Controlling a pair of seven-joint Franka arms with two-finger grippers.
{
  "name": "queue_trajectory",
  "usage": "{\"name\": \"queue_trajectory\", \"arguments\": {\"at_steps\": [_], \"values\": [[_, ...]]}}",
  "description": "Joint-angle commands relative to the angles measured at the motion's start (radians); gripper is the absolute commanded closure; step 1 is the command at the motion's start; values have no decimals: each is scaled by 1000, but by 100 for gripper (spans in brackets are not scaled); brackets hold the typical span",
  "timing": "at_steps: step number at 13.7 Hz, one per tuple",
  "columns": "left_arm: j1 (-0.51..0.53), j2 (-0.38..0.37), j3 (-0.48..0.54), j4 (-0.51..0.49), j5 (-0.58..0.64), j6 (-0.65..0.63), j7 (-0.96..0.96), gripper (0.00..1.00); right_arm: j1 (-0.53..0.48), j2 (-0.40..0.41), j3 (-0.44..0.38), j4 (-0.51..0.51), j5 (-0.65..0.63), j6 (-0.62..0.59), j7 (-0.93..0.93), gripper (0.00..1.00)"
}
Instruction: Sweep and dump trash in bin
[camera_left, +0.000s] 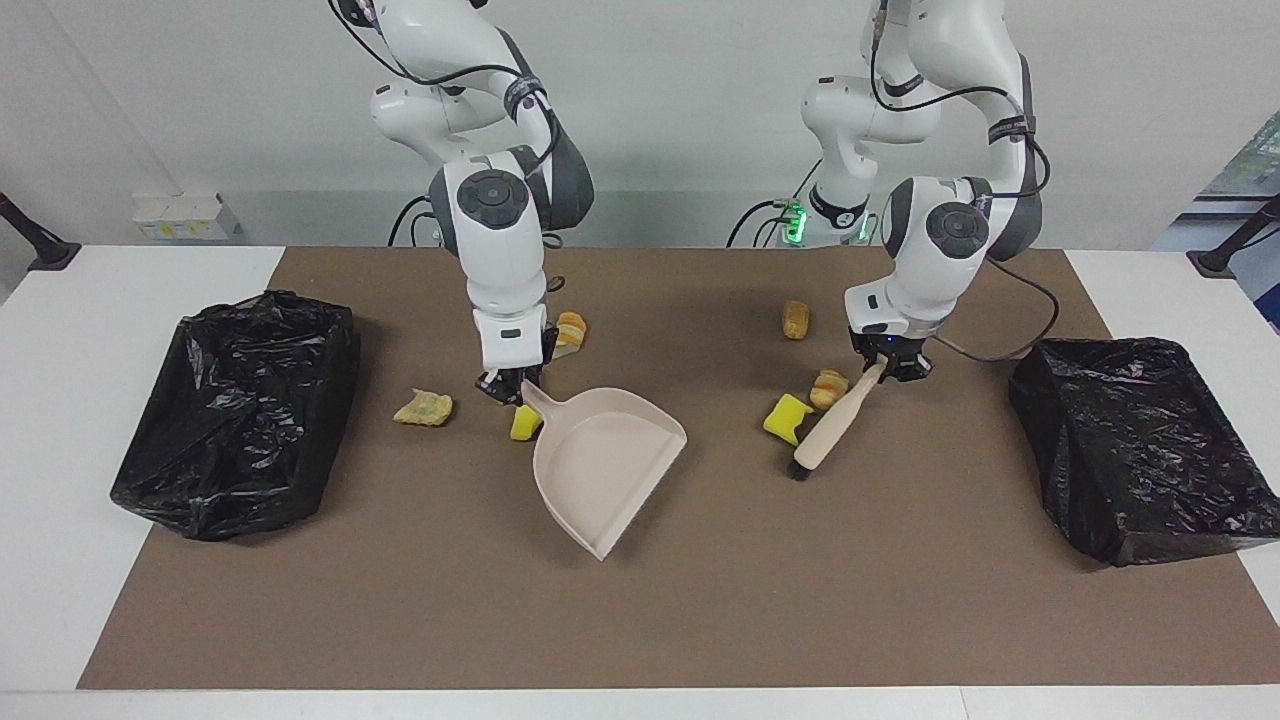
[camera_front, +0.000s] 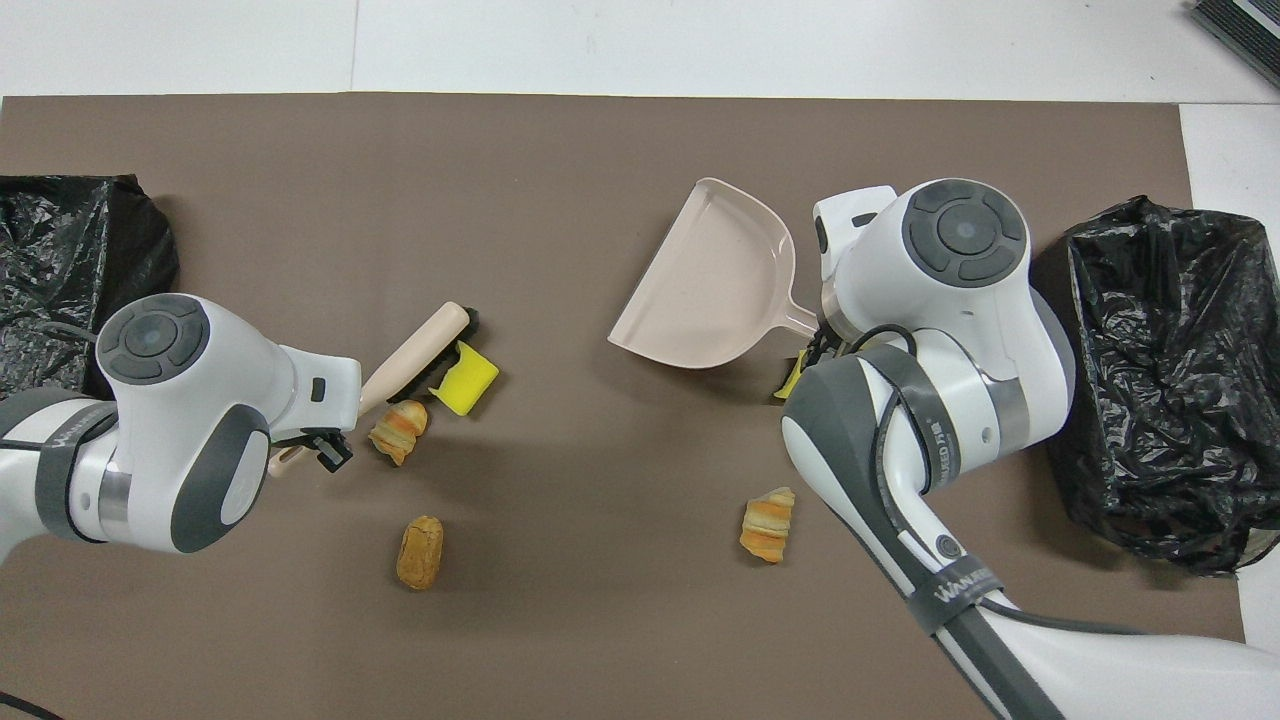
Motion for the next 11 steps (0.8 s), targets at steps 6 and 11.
{"name": "queue_trajectory", "arguments": {"at_steps": [6, 11], "values": [[-82, -260, -7, -183, 9, -256, -118, 100, -1, -112, 14, -186, 43, -6, -393, 100], [-201, -362, -13, -187, 8, -429, -694, 100, 71, -168, 12, -269, -32, 8, -289, 100]]}}
